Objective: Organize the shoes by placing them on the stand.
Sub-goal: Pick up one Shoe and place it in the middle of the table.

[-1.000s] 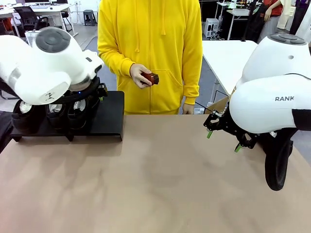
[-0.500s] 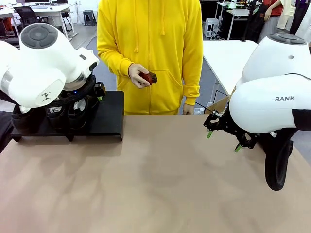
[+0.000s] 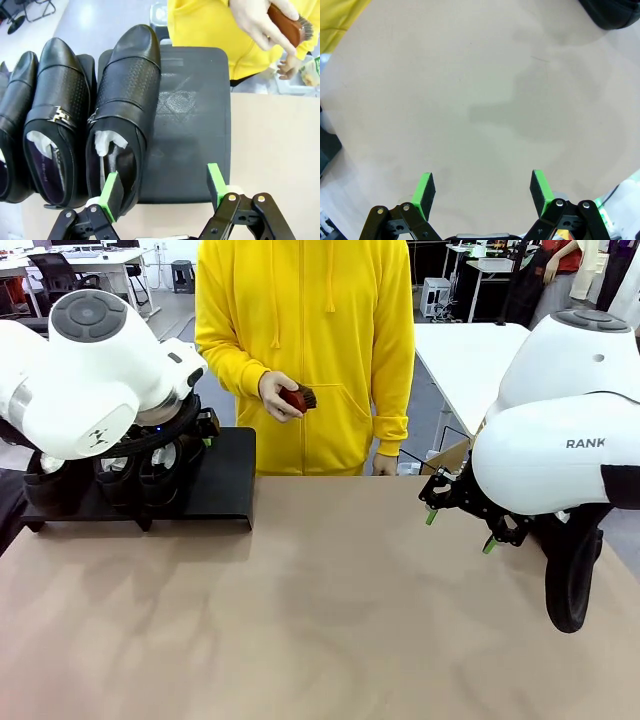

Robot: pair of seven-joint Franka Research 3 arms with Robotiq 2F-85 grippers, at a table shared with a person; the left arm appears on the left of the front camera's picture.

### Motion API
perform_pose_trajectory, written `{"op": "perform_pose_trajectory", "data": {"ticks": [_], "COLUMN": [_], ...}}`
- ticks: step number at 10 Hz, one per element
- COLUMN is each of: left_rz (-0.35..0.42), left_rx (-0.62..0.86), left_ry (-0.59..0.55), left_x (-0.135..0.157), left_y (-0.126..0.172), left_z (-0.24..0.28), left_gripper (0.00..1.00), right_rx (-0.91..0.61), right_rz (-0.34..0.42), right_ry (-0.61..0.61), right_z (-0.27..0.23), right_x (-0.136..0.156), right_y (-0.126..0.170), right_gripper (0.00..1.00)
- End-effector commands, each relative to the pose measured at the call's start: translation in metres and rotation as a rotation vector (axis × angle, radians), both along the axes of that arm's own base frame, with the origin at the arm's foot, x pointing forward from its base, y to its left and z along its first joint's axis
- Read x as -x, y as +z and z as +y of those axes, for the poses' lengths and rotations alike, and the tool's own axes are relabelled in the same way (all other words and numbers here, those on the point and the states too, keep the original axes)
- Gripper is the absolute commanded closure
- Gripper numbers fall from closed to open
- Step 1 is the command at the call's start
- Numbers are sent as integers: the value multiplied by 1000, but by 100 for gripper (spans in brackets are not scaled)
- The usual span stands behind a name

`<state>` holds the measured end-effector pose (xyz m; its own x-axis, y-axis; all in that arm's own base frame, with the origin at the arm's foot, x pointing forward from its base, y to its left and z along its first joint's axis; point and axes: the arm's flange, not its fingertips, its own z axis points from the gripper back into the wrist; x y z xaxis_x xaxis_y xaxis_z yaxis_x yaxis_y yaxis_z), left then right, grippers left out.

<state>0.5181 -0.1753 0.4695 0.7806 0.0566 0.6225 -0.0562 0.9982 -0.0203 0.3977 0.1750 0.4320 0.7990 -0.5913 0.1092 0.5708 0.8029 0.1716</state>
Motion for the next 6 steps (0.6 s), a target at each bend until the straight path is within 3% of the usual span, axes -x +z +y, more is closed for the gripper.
{"op": "perform_pose_trajectory", "data": {"ticks": [1,3,6], "left_rz": [-38,-76,12], "left_rx": [27,110,206], "left_ry": [-41,-102,-84], "left_x": [24,56,93], "left_y": [13,40,62], "left_z": [-11,-26,-48], "left_gripper": [13,13,13], "right_rx": [-6,-6,-6], "right_rz": [-7,-7,-7], "right_ry": [21,21,21], "right_z": [-2,-2,-2], "right_x": [-1,-1,-1], "right_y": [2,2,2], "right_gripper": [0,0,0]}}
